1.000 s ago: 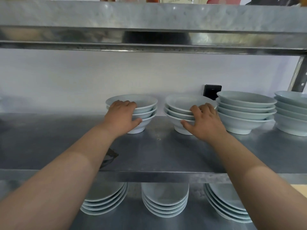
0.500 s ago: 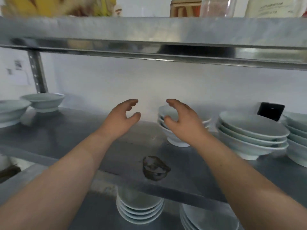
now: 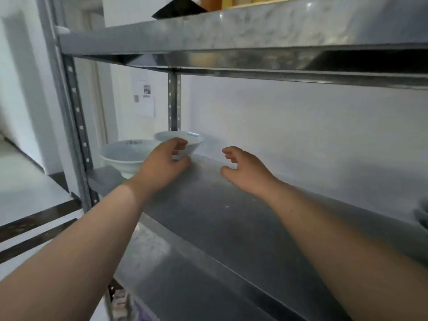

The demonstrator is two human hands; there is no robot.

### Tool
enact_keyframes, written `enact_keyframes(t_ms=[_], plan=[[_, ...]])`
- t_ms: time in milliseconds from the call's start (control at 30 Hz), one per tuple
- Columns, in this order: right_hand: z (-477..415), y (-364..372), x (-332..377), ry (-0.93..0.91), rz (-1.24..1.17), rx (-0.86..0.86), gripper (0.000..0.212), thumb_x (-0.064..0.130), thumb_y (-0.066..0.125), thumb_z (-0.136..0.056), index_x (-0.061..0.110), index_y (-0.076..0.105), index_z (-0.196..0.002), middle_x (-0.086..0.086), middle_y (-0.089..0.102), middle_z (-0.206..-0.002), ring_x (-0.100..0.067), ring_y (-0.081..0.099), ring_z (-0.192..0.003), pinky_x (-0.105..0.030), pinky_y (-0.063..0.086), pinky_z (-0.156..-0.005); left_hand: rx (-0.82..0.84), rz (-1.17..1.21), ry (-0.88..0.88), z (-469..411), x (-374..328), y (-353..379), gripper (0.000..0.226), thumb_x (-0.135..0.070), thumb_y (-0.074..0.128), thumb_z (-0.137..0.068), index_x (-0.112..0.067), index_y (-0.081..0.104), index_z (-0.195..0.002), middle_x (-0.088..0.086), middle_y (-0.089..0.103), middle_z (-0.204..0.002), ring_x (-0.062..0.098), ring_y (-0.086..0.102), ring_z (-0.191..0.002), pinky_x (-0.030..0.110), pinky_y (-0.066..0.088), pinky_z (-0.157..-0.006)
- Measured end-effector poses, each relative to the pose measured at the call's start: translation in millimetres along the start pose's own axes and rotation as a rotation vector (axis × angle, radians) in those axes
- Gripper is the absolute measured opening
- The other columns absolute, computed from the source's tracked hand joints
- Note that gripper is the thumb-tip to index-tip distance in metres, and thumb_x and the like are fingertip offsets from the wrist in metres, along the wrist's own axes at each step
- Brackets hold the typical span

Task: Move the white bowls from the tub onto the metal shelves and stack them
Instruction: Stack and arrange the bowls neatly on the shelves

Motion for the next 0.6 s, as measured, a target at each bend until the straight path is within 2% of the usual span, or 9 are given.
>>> enact_keyframes(t_ms=[133,267,333,433,533,600], plan=[[-71.7,46.6,20.2,-0.025,0.057,0.037,0.058,0.034,0.057,-0.088,0.023,0.042,-0.142,0.001,0.05,-0.142,-0.017,0.05,-0.126,-0.03,0.042,-0.098,0.033,-0.27,-0.005,-29.5,51.1,-28.7,0.049,-0.038,0.061,-0.091,-0.024,0.05,-0.137,-0.004,0.056,-0.135,0.017,0.053,-0.123,0.03,0.037,-0.102],[-137.4,88.2,29.7,-0.056,0.192,0.054,0.062,0.028,0.061,-0.088,0.017,0.04,-0.145,-0.005,0.048,-0.144,-0.025,0.052,-0.125,-0.032,0.043,-0.097,0.251,-0.565,-0.045,-42.6,92.9,-36.6,0.057,-0.052,0.059,-0.088,-0.027,0.048,-0.138,-0.004,0.058,-0.134,0.021,0.057,-0.118,0.033,0.043,-0.099],[-167.4,107.6,28.1,-0.064,0.262,0.088,0.065,0.024,0.062,-0.084,0.018,0.04,-0.145,-0.005,0.043,-0.148,-0.026,0.05,-0.127,-0.033,0.044,-0.099,0.305,-0.702,0.018,-45.1,104.4,-37.4,0.045,-0.05,0.055,-0.092,-0.028,0.055,-0.131,-0.003,0.062,-0.127,0.022,0.06,-0.112,0.031,0.045,-0.09],[-199.9,132.4,18.7,-0.073,0.386,0.143,0.064,0.024,0.062,-0.081,0.024,0.042,-0.142,-0.008,0.041,-0.147,-0.031,0.052,-0.123,-0.041,0.048,-0.099,0.358,-0.81,0.072,-50.6,110.0,-36.5,0.029,-0.037,0.051,-0.096,-0.028,0.061,-0.122,-0.001,0.065,-0.119,0.022,0.06,-0.108,0.028,0.039,-0.079],[-214.7,146.5,6.6,-0.083,0.519,0.14,0.053,0.024,0.062,-0.087,0.022,0.047,-0.138,-0.009,0.05,-0.138,-0.032,0.054,-0.116,-0.04,0.048,-0.095,0.389,-0.834,0.1,-54.8,110.8,-35.6,0.03,-0.028,0.051,-0.096,-0.025,0.06,-0.124,0.0,0.064,-0.12,0.022,0.059,-0.11,0.027,0.037,-0.08],[-218.1,144.3,3.1,-0.07,0.502,0.101,0.044,0.025,0.057,-0.089,0.023,0.052,-0.133,-0.009,0.052,-0.132,-0.031,0.054,-0.112,-0.035,0.047,-0.088,0.409,-0.842,0.128,-55.4,113.2,-36.7,0.031,-0.025,0.051,-0.095,-0.025,0.059,-0.125,-0.001,0.063,-0.121,0.022,0.058,-0.111,0.028,0.04,-0.083]])
Point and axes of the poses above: each hand's wrist, its own z-axis away from the middle knuckle, its own y-axis out of the palm, x = y × z, the point moved 4 cm from there along -z, towards the middle knuckle
